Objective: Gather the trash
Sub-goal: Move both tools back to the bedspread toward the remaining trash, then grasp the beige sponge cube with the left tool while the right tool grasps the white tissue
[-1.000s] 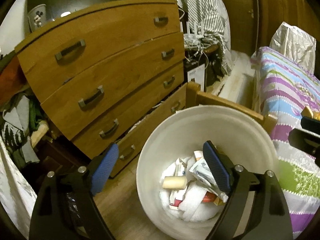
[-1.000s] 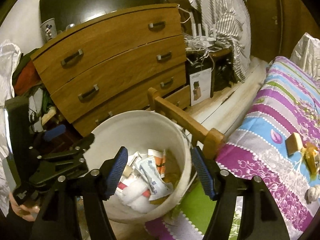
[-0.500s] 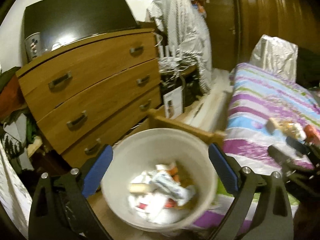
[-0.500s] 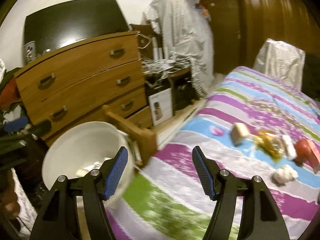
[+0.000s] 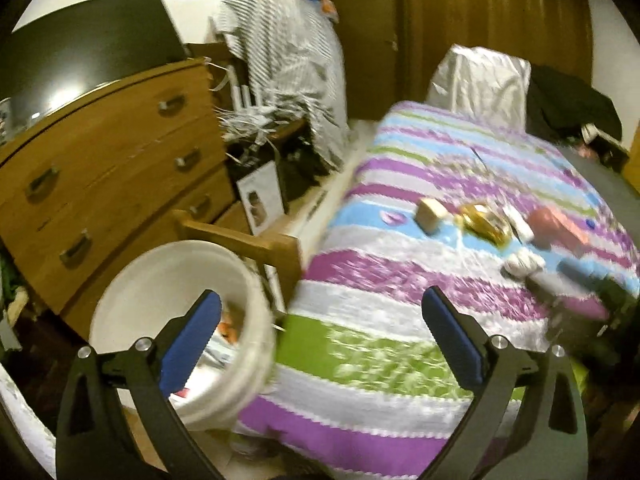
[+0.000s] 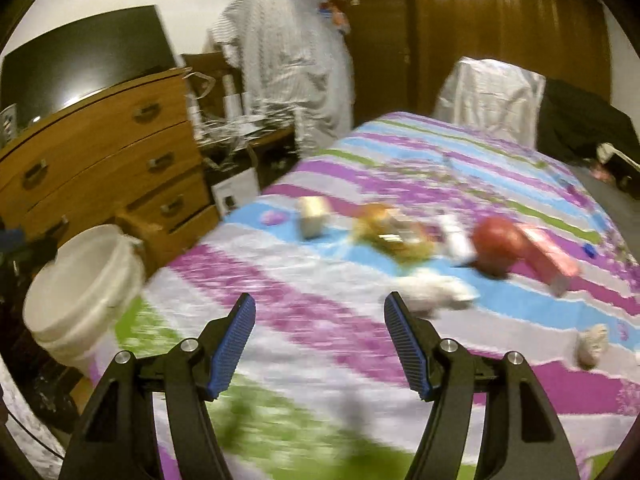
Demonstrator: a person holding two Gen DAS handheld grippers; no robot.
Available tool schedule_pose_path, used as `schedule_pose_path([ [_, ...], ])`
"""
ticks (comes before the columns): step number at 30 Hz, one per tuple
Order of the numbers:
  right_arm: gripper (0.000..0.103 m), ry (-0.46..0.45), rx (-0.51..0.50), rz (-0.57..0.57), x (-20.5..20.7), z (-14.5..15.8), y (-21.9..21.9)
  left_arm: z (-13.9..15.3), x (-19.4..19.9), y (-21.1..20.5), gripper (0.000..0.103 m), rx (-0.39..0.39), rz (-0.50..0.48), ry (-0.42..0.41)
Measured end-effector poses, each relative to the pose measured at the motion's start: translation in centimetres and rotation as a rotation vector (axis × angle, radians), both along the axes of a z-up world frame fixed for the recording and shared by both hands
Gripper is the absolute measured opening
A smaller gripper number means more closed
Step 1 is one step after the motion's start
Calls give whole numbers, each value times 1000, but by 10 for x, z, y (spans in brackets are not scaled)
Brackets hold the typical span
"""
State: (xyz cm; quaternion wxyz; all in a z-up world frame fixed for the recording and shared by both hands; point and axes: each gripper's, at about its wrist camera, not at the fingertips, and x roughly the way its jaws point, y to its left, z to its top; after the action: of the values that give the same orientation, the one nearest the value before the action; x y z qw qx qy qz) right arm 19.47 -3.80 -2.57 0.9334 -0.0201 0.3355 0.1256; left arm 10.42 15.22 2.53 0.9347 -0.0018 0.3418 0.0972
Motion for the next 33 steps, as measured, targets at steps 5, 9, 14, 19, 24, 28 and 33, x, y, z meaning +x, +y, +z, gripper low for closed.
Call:
schedule_pose_path([
  [5,68,1,-20,-73,36,5,-79,-27,37,-24,97,-26,-28,52],
  [9,68,22,-109,-34,87,3,-114,-44,80,-34,97,-45,-47,79],
  [14,58,181,-204,83,159,-12,-106,-57,149,-39,97,-145,-62,133],
  [19,58,287,-350,152,211,-31,-80,-62,204,-50,97,-195,-78,139],
  [24,58,361,-449,173,242,-54,-69,-76,242,-61,97,-170,-74,164],
  [28,58,391,-494,160,255,-65,-63,-91,261,-68,97,-147,-71,205],
  [33,32,400,-570,165,269,-90,-55,-114,271,-68,75,-159,-76,279],
])
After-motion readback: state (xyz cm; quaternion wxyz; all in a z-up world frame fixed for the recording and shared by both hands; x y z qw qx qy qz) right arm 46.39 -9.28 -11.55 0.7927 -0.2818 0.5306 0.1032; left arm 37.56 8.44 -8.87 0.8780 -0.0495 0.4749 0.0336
